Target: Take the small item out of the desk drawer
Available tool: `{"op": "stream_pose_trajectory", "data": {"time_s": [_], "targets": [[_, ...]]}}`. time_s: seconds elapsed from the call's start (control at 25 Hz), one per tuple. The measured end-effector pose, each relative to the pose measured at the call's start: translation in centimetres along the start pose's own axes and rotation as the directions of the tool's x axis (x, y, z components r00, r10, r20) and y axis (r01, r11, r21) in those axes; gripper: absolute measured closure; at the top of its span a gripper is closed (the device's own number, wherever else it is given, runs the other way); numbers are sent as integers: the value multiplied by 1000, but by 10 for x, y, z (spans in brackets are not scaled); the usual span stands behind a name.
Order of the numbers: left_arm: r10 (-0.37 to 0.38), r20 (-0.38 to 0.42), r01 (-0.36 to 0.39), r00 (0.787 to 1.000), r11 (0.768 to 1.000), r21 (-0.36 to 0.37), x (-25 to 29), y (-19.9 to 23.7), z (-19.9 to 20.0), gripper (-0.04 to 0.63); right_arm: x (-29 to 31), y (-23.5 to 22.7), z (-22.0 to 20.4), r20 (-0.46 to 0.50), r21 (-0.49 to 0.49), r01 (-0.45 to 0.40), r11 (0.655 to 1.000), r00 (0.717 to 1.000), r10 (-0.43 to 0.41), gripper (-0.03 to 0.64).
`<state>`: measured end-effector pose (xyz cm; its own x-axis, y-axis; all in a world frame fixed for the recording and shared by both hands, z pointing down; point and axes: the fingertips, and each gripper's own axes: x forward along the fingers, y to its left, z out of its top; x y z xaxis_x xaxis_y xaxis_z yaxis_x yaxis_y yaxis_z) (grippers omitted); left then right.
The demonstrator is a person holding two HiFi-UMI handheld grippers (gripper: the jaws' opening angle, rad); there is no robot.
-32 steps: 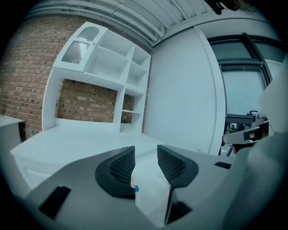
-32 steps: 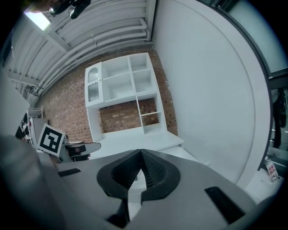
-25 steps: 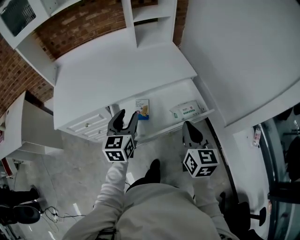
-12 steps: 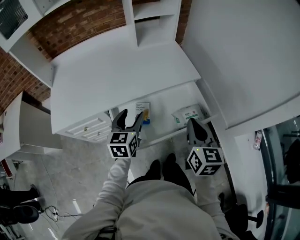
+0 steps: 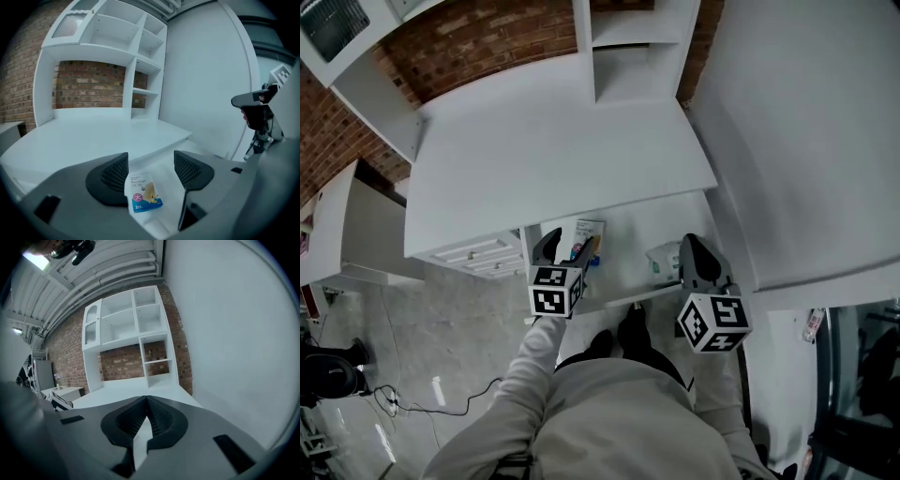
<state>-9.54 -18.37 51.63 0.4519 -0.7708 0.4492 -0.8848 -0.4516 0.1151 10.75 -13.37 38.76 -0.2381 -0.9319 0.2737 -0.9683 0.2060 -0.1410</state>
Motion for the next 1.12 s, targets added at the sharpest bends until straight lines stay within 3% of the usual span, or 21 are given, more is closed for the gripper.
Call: {"op": "stream_pose_trajectory", "data": {"time_s": [0.28,0.56,0.8,1.12], "targets": [[41,-71,-42,997,999,-21,26,2,-13,284,36,-18,7,-13,-10,-73,997,997,73,589],[50,-161,-55,986,998,-24,57,1,-35,272,57,-41,2,-50,10,-86,996,995,87,589],[62,-290,-71,955,997,-21,82,0,-66,259,67,-58,-6,-83,30,-91,995,992,94,589],[54,-400,-87,915,994,-64,104,9,-103,230,79,-70,-9,-109,35,-88,995,990,92,589]]}}
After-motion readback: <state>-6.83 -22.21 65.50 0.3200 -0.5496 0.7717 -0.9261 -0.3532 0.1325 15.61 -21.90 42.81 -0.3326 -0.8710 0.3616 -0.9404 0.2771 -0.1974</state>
